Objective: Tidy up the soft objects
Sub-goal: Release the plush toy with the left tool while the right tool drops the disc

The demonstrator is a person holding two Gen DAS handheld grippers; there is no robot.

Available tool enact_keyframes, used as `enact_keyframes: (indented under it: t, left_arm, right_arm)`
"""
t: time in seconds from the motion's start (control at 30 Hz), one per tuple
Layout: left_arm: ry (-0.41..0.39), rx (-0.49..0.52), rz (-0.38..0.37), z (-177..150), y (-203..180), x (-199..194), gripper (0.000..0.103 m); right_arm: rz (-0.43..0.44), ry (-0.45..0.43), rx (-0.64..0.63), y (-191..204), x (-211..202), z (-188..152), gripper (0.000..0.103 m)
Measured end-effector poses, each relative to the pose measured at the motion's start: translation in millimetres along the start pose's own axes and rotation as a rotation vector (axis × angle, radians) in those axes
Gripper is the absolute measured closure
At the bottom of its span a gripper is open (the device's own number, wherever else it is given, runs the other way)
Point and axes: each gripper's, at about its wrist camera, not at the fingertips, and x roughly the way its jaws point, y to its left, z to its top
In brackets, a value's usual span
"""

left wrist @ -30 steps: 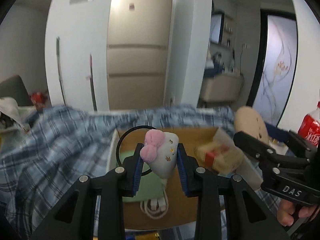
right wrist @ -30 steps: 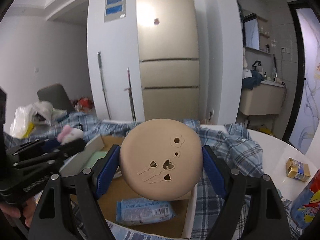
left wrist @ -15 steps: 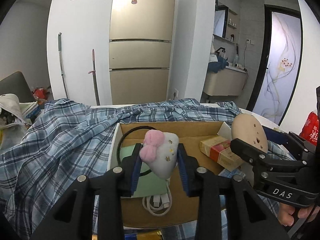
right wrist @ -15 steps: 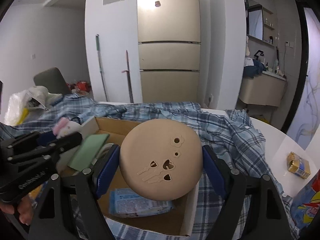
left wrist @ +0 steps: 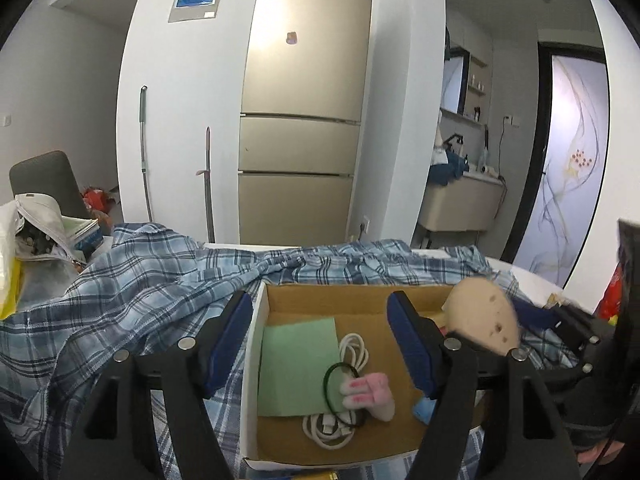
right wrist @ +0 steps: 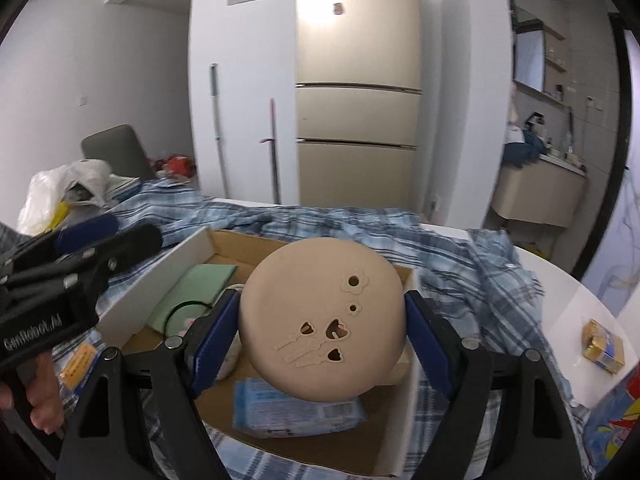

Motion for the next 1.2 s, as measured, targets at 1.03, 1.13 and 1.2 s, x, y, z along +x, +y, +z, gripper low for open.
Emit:
enact_keyframes:
  t: [1.03,1.13,1.2]
  left_arm:
    - [-0.036,0.044,-0.003,0.5,-8.3,-8.3,0.031]
    - [-0.059,0.068,-0.01,3.1,-13.1,-15.2,0.031]
    - [-0.093,0.091,-0.008,7.7,-16.9,-25.5,0.031]
  right_arm:
    - [-0.002,-0.018,0.04,-6.0,0.4,-1.8,0.006]
    - [0.002,-0.027,0.045,-6.4,-1.4,-0.4,0.006]
    - [-0.004,-0.047,0.031,-4.5,-5.6,1.7,0.006]
